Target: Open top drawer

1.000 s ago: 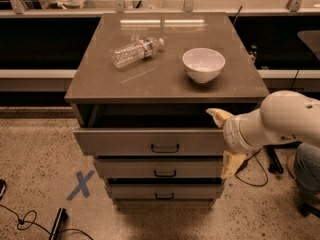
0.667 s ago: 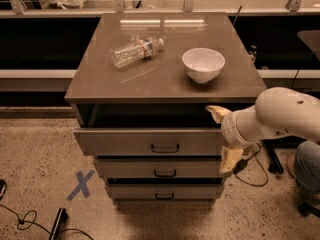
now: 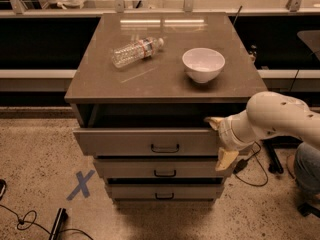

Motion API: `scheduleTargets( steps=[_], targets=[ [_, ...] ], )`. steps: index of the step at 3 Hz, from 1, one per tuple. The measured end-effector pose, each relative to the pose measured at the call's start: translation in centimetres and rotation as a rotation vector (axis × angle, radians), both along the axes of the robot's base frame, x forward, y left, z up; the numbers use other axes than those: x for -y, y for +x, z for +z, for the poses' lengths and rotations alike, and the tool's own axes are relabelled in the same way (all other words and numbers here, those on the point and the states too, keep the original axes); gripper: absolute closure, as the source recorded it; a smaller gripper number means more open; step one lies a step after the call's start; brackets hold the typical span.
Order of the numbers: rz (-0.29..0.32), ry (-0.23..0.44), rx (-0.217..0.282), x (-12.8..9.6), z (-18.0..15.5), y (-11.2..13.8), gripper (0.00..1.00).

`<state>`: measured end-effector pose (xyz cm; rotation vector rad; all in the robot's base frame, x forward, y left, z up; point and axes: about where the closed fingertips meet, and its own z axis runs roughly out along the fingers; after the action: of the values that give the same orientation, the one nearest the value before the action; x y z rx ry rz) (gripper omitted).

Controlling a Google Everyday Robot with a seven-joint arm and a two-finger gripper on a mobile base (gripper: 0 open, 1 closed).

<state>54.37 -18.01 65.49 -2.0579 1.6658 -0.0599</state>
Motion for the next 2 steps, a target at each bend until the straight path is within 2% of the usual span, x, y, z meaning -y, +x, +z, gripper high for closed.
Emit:
scheduleTargets(
  steps=[2],
  targets=[
    [0.055, -0.015, -0.094, -0.5, -1.8, -2.3, 0.60]
  ],
)
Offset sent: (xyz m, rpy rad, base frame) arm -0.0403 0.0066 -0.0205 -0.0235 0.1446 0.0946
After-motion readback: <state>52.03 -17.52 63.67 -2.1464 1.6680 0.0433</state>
